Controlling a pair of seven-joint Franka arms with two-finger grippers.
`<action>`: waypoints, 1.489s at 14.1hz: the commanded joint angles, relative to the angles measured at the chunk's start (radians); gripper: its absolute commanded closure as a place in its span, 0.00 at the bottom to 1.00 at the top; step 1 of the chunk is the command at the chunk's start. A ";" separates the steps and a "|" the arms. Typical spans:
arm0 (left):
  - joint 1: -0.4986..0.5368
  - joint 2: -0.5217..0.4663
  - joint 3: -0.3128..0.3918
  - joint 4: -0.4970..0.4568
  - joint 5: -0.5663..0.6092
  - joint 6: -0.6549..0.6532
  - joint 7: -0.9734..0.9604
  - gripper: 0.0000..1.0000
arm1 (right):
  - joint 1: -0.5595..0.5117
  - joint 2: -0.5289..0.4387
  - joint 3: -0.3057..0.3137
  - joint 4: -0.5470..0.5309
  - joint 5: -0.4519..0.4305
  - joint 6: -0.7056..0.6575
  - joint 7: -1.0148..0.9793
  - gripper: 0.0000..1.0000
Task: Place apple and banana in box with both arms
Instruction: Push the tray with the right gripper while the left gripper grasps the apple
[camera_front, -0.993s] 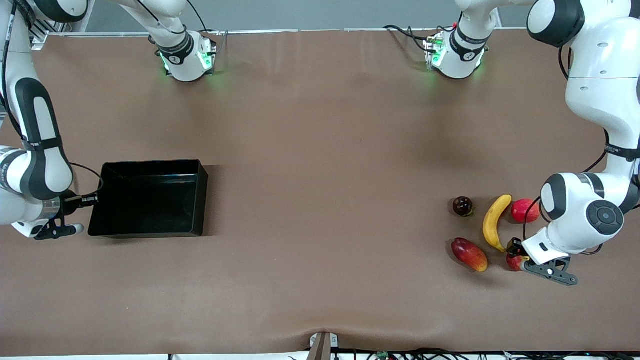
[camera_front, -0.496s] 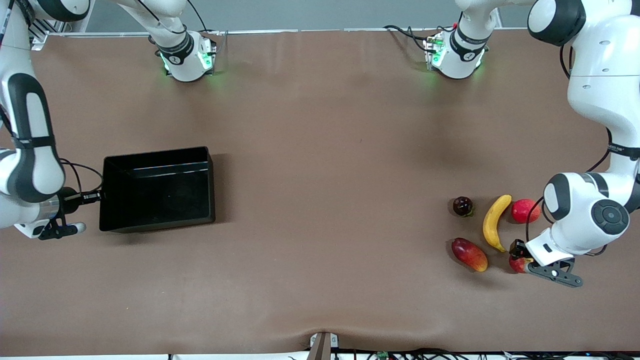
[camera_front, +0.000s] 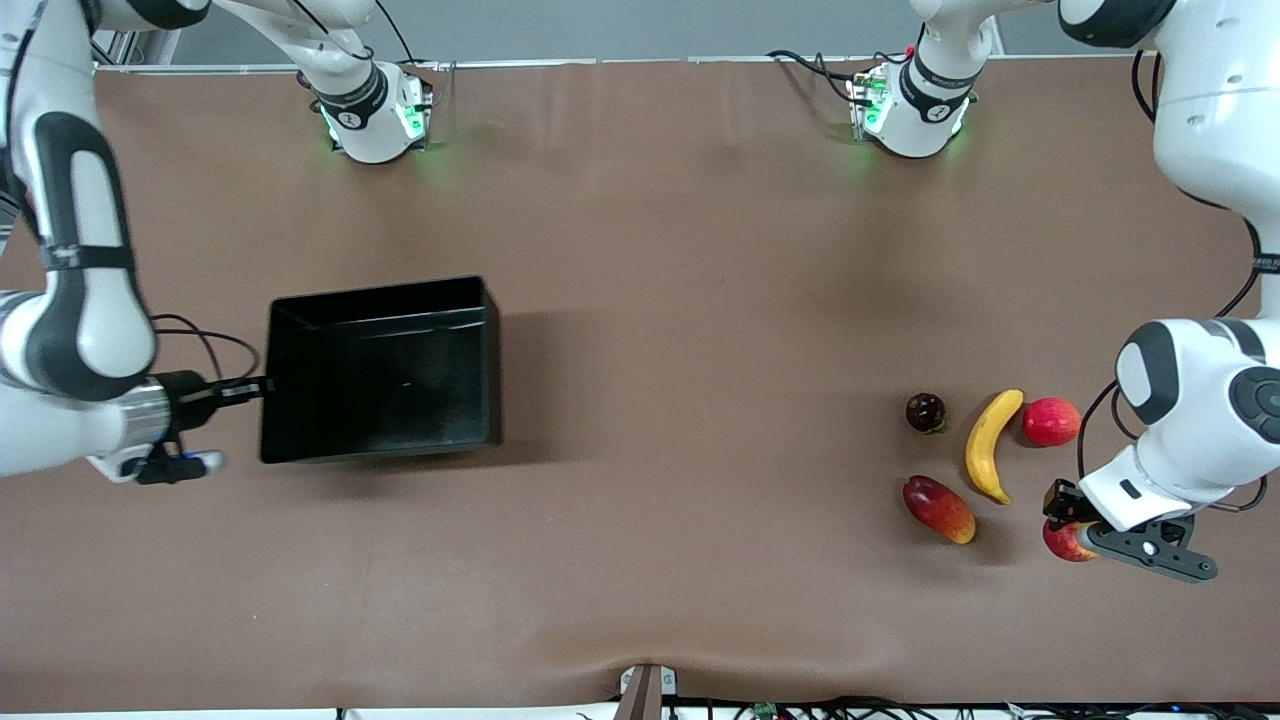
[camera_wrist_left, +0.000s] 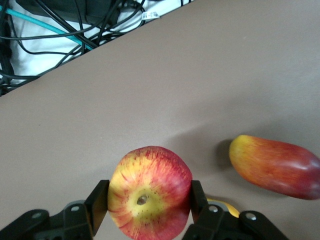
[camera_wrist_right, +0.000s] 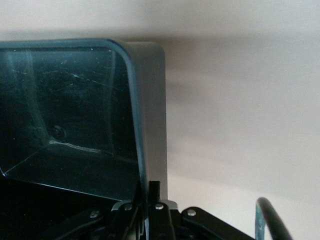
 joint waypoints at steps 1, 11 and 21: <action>-0.022 -0.073 -0.005 -0.015 -0.019 -0.077 -0.024 1.00 | 0.116 -0.035 -0.006 -0.009 0.026 -0.012 0.134 1.00; -0.028 -0.205 -0.094 -0.015 -0.017 -0.282 -0.182 1.00 | 0.455 0.035 -0.009 -0.041 0.150 0.316 0.453 1.00; -0.020 -0.330 -0.144 -0.046 -0.149 -0.462 -0.347 1.00 | 0.616 0.126 -0.009 -0.043 0.188 0.560 0.651 1.00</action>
